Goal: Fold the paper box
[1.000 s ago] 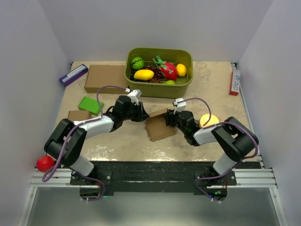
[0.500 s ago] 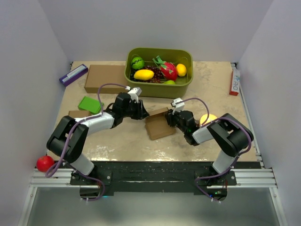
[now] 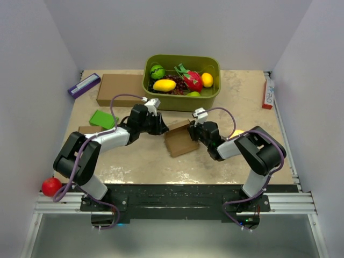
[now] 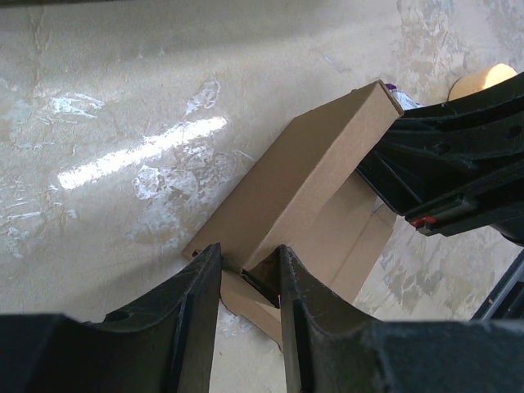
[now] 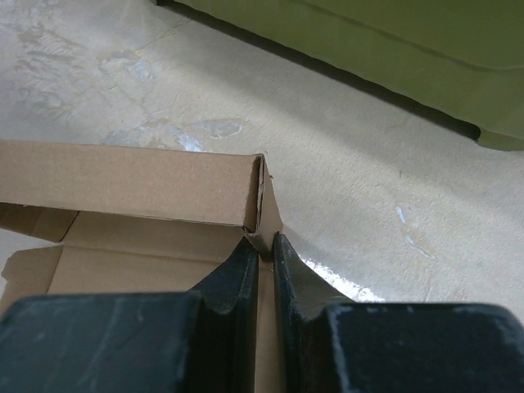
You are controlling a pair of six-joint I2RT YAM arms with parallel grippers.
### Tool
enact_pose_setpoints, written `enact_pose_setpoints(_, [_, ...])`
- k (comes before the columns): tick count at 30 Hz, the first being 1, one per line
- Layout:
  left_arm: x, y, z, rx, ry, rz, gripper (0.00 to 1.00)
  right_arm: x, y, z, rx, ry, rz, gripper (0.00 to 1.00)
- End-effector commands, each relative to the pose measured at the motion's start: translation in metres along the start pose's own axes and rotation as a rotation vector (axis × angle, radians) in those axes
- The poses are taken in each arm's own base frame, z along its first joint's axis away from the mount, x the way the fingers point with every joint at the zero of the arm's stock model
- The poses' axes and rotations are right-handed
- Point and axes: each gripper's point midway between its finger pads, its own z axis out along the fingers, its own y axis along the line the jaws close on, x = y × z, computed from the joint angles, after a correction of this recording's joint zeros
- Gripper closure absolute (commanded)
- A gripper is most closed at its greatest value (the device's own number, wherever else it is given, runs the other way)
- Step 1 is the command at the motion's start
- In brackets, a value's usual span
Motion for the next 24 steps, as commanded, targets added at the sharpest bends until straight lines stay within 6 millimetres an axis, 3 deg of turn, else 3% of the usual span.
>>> enact_pose_setpoints(1, [0.003,-0.005,0.002,0.024,0.025,0.029,0.67,-0.022,0.014,0.006,-0.043,-0.037,0.032,1.0])
enact_pose_setpoints(11, [-0.008,-0.014,-0.004,0.048,-0.032,0.008,0.69,0.013,-0.022,0.0,0.283,0.13,0.092,1.0])
enact_pose_setpoints(24, [-0.006,-0.016,-0.006,0.067,-0.046,-0.009,0.69,0.03,-0.038,-0.008,0.516,0.147,0.248,1.0])
